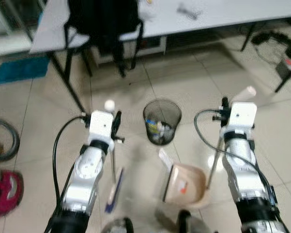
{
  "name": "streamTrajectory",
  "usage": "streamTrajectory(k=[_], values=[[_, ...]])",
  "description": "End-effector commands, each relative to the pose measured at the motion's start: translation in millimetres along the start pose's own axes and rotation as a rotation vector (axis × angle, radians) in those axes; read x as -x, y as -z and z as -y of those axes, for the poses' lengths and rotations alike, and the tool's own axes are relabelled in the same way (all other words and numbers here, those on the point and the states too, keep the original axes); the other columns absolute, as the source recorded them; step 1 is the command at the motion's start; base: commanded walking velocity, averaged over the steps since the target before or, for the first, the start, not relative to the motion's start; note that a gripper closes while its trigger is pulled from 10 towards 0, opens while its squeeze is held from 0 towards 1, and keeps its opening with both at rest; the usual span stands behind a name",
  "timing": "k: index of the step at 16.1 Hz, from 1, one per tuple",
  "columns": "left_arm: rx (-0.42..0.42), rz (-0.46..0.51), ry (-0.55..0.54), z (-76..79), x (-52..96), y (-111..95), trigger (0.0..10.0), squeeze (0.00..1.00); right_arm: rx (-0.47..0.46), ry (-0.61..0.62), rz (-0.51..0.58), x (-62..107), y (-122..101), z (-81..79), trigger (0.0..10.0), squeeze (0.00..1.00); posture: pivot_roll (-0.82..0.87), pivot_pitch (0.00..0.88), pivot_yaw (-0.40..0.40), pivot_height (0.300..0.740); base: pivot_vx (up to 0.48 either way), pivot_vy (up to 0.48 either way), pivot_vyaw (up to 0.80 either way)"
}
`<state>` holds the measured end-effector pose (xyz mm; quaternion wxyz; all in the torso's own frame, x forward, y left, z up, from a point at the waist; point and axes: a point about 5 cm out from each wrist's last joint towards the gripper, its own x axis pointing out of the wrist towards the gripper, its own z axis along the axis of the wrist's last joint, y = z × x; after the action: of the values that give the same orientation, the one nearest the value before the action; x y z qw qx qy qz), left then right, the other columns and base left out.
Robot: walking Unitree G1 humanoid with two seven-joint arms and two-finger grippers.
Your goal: Sweep floor
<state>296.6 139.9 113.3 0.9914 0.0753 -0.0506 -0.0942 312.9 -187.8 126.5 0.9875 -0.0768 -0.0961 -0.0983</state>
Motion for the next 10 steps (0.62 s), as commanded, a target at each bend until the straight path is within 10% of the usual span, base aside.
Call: streamTrajectory(k=[1, 10], values=[[-0.014, 0.058, -0.002, -0.7, -4.7, -10.6, 10.0, 0.0, -0.003, 0.018, 0.028, -2.6, -7.4, 5.4, 10.0, 0.0, -0.02, 0.193, 0.083, 0.74, 0.356, 0.0, -0.49], [-0.021, 0.05, -0.018, -4.7, -3.3, -8.6, 10.0, 0.0, -0.007, 0.013, 0.02, -6.1, -8.6, 5.6, 10.0, 0.0, -0.02, 0.178, 0.079, 0.74, 0.356, 0.0, 0.0]])
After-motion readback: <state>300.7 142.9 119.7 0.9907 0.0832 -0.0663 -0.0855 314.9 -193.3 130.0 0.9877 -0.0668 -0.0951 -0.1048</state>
